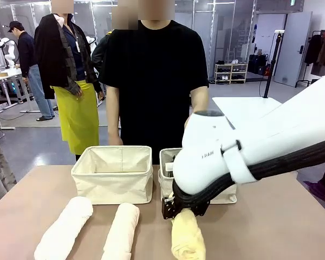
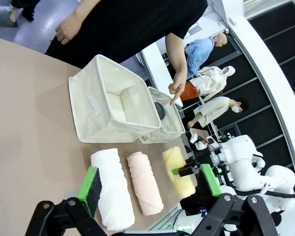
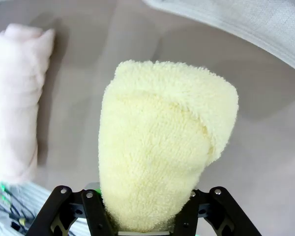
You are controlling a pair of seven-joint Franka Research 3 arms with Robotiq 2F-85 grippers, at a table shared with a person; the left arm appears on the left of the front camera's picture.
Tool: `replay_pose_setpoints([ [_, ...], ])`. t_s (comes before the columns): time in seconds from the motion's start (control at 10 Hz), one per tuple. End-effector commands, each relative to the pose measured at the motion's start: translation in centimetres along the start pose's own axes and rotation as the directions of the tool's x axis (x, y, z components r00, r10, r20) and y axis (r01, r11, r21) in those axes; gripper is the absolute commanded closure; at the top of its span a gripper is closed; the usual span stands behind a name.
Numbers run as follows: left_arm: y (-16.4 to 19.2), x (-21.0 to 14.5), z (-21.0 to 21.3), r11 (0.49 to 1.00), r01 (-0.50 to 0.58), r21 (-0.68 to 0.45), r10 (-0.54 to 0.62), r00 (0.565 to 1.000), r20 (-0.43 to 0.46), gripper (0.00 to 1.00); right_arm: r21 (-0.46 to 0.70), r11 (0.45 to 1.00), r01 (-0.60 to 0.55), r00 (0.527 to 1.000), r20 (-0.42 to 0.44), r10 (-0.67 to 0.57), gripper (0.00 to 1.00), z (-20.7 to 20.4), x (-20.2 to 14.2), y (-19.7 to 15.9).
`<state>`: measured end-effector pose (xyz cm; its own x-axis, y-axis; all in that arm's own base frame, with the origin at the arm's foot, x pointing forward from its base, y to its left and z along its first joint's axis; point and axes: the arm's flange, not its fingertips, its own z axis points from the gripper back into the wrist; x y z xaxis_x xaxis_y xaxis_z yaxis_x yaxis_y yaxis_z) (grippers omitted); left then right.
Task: Divide the towels into two baskets.
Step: Pick up one hotel-folded towel from the bottom of the table and place it in the Fabric basket indicated by the person.
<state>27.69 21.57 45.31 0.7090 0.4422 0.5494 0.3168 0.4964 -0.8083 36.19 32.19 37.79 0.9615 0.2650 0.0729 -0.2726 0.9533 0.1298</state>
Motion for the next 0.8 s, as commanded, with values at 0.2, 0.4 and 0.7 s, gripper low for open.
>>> replay_pose_setpoints([
  [0.2, 0.0, 0.0, 0.2, 1.0, 0.002, -0.005, -0.002, 1.0, 0.006, 0.0, 0.01, 0.883, -0.469, 0.879, -0.097, 0.467, 0.7, 8.7, -2.7, -1.5],
  [0.4, 0.0, 0.0, 0.2, 1.0, 0.002, -0.005, -0.002, 1.0, 0.006, 0.0, -0.038, 0.751, -0.659, 0.747, -0.154, 0.647, 0.7, 10.9, -2.6, -2.6],
  [0.7, 0.0, 0.0, 0.2, 1.0, 0.002, -0.005, -0.002, 1.0, 0.006, 0.0, -0.028, 0.762, -0.647, 0.756, -0.159, 0.635, 0.7, 11.0, -2.9, -2.7],
])
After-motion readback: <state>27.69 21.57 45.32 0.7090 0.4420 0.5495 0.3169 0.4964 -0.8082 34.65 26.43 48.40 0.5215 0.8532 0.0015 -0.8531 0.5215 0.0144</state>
